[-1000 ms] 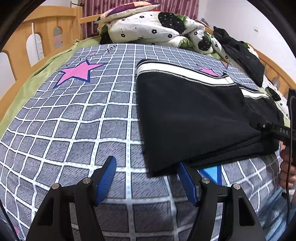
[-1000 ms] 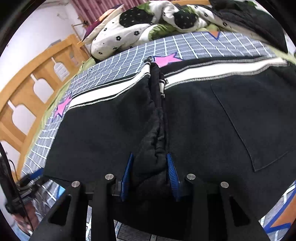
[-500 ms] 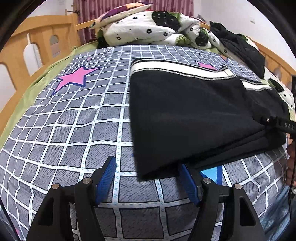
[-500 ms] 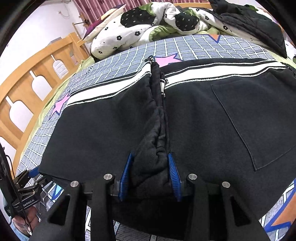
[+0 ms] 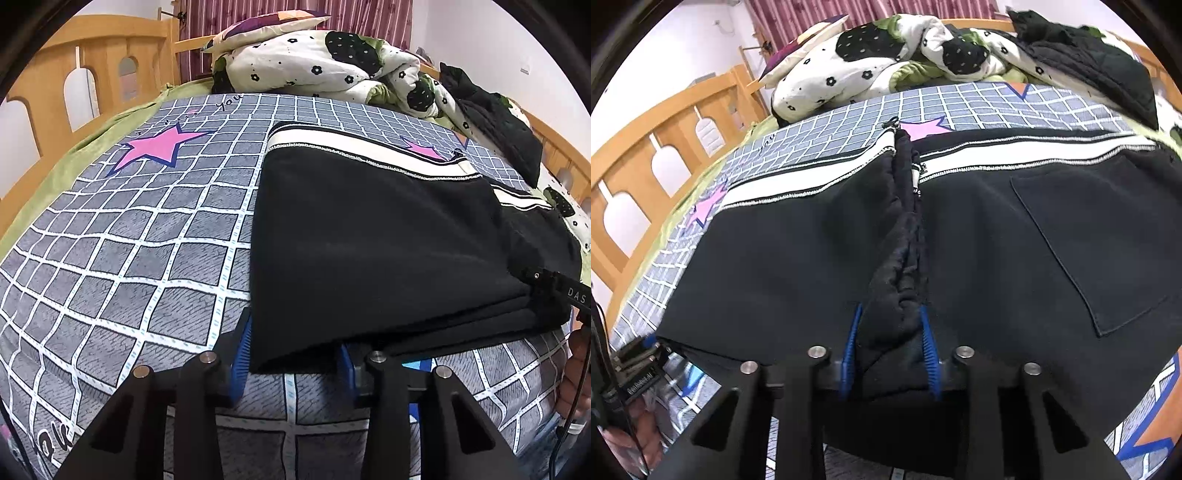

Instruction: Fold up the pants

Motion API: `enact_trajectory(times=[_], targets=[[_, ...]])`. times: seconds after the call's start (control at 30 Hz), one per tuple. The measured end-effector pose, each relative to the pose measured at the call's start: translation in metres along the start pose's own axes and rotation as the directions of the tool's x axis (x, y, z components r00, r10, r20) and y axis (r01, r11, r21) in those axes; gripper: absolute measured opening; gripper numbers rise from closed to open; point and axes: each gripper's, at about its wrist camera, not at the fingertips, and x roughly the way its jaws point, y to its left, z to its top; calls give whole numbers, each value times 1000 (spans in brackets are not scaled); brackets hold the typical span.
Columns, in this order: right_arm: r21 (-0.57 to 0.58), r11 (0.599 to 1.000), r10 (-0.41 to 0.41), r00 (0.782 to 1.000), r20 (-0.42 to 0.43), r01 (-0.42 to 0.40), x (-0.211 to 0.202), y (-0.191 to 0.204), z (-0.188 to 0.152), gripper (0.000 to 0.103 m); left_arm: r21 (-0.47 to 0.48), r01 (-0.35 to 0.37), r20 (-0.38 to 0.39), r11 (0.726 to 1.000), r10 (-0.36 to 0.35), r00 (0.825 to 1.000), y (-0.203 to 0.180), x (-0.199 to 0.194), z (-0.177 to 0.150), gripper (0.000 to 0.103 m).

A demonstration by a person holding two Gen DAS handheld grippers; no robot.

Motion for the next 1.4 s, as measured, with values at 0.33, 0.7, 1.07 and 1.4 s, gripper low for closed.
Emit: enact_trajectory(times=[0.33,0.7,1.07,1.4], targets=[[34,999,14,1000,-20,-13,0,-2,2,30,-23,20,-11,1000,-20,1000,3,-2,0,37],[3,1000,0,999,-33,0,6,2,0,38,-29,3,-13,1000,-3,1000,2,0,0,37],[43,995,89,996,27,-90,-25,-11,1,21,-153,135,17,979,-134,991,29,-17,3,15],[-80,997,-3,999,-39,-1,-19,-1,-16,36,-57,99,-74,993,-103,992,18,-17,-6,44]])
